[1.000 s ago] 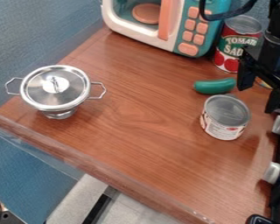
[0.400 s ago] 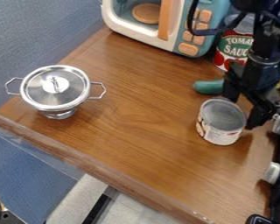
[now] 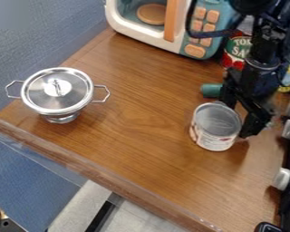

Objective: Move the white can to the right side of the silver pot

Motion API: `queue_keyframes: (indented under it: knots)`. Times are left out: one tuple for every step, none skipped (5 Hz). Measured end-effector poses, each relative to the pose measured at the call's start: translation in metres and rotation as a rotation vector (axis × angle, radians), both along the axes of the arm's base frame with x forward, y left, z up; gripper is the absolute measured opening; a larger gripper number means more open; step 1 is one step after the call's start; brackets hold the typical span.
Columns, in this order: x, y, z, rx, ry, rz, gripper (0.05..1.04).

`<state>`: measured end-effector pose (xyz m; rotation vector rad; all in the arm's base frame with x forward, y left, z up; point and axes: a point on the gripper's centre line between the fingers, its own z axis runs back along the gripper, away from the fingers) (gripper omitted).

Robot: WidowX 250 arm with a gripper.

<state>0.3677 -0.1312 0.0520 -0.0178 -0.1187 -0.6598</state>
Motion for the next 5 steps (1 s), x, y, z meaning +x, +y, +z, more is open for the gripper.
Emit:
queue_keyframes:
  knots:
    - [-0.011, 0.008, 0.005, 0.009, 0.003, -0.028, 0.998]
    - [-0.02, 0.018, 0.008, 0.018, 0.008, -0.046, 0.999]
    - [-0.028, 0.04, 0.002, 0.041, 0.033, -0.033, 0.999]
    - [-0.04, 0.05, -0.009, 0.061, 0.077, -0.019, 0.999]
    - [-0.049, 0.065, -0.008, 0.058, 0.088, 0.009, 0.999]
